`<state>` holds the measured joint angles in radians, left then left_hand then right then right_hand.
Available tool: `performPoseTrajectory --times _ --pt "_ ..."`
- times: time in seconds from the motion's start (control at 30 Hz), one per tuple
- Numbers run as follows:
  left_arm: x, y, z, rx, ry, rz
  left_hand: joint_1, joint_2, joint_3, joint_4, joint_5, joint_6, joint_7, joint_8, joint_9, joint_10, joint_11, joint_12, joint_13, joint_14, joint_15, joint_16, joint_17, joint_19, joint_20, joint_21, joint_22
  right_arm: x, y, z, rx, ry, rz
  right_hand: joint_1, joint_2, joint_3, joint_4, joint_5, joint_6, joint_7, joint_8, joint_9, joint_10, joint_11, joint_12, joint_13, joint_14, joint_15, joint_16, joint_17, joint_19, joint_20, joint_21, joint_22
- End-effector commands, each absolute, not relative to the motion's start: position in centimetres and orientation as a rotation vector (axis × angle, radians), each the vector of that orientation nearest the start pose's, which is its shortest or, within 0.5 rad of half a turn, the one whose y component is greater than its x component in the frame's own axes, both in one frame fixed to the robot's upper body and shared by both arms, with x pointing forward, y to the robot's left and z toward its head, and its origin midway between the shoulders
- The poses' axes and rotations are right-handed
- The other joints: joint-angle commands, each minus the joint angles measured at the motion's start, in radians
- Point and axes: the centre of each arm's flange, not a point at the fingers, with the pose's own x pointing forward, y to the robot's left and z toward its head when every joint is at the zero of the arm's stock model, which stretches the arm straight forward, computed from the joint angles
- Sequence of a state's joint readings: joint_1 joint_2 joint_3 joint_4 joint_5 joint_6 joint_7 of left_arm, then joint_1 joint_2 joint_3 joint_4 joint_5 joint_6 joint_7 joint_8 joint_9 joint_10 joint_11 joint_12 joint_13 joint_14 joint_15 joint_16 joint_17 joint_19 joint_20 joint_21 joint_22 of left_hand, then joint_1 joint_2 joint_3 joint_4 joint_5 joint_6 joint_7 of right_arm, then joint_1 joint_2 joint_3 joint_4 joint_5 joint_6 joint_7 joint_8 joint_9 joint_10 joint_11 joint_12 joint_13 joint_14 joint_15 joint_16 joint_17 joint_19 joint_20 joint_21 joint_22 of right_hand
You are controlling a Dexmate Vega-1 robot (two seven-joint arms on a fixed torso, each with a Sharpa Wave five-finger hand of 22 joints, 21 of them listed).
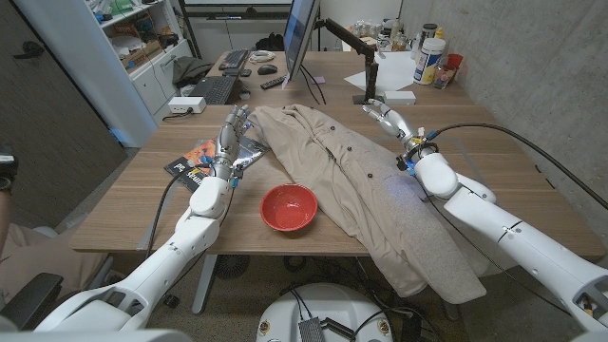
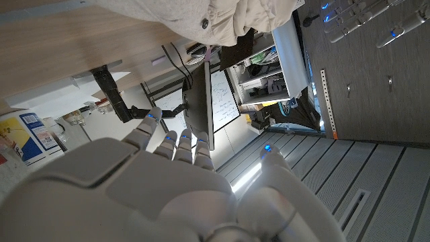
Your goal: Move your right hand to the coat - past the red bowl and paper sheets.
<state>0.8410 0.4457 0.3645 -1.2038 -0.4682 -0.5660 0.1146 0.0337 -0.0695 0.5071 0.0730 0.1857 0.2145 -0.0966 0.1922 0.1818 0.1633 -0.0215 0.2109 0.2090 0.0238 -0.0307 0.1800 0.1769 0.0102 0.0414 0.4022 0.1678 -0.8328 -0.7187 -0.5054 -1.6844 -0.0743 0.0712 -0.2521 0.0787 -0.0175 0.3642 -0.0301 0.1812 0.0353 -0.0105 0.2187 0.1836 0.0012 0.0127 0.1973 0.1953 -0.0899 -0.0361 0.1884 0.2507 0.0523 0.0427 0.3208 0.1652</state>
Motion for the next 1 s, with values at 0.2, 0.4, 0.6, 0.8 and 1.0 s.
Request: performPoseTrajectory --times 0.2,0.4,0.6,0.8,1.0 --pt "63.8 29.5 -2.4 0.003 -0.805 -0.053 0.007 -0.002 0.001 -0.005 0.008 0.006 0.002 0.0 0.002 0.003 0.002 0.003 0.001 -0.003 -0.013 0.005 0.003 0.001 0.006 -0.005 0.002 58.5 -21.8 3.7 -0.942 -0.827 -0.009 0.002 -0.01 -0.003 -0.01 0.001 -0.014 0.0 -0.008 0.006 -0.022 -0.007 -0.008 0.001 -0.022 -0.011 -0.003 -0.005 -0.002 0.0 -0.011 0.003" --pt "63.8 29.5 -2.4 0.006 -0.806 -0.053 0.007 -0.001 0.0 -0.006 0.008 0.007 0.002 0.0 0.002 0.003 0.002 0.003 0.001 -0.004 -0.013 0.005 0.003 0.002 0.006 -0.008 0.002 58.2 -21.4 3.8 -1.021 -0.836 -0.027 -0.006 -0.018 -0.011 -0.009 0.0 -0.022 -0.001 -0.013 0.006 -0.032 -0.006 -0.01 0.001 -0.031 -0.009 -0.003 -0.007 -0.009 0.003 -0.02 0.003" --pt "63.8 29.5 -2.4 0.005 -0.807 -0.054 0.006 -0.001 -0.001 -0.006 0.008 0.007 0.002 -0.001 0.002 0.004 0.001 0.004 0.0 -0.004 -0.013 0.006 0.003 0.003 0.006 -0.011 0.002 57.8 -20.9 3.8 -1.075 -0.846 -0.045 -0.015 -0.025 -0.018 -0.007 0.0 -0.026 -0.002 -0.016 0.006 -0.044 -0.006 -0.012 0.001 -0.038 -0.009 -0.002 -0.009 -0.012 0.003 -0.027 0.003" --pt "63.8 29.5 -2.4 0.005 -0.807 -0.051 0.006 -0.001 -0.002 -0.006 0.008 0.006 0.002 -0.001 0.002 0.001 0.004 0.003 0.0 -0.005 -0.012 0.006 0.004 0.003 0.007 -0.014 0.003 57.5 -20.4 3.8 -1.12 -0.845 -0.087 -0.018 -0.038 -0.026 -0.011 0.0 -0.034 0.002 -0.02 0.006 -0.047 0.0 -0.011 0.001 -0.041 -0.003 -0.001 -0.012 -0.012 0.011 -0.033 0.003" --pt "63.8 30.0 -2.3 -0.002 -0.811 -0.028 0.005 0.0 -0.003 -0.006 0.008 0.005 0.002 -0.002 0.002 0.003 0.003 0.004 -0.001 -0.003 -0.011 0.007 0.004 0.004 0.008 -0.018 0.003 57.4 -20.1 3.8 -1.147 -0.852 -0.102 -0.016 -0.051 -0.032 -0.018 0.0 -0.039 0.009 -0.022 0.006 -0.051 0.007 -0.01 0.0 -0.044 0.003 0.0 -0.016 -0.01 0.014 -0.038 0.003"
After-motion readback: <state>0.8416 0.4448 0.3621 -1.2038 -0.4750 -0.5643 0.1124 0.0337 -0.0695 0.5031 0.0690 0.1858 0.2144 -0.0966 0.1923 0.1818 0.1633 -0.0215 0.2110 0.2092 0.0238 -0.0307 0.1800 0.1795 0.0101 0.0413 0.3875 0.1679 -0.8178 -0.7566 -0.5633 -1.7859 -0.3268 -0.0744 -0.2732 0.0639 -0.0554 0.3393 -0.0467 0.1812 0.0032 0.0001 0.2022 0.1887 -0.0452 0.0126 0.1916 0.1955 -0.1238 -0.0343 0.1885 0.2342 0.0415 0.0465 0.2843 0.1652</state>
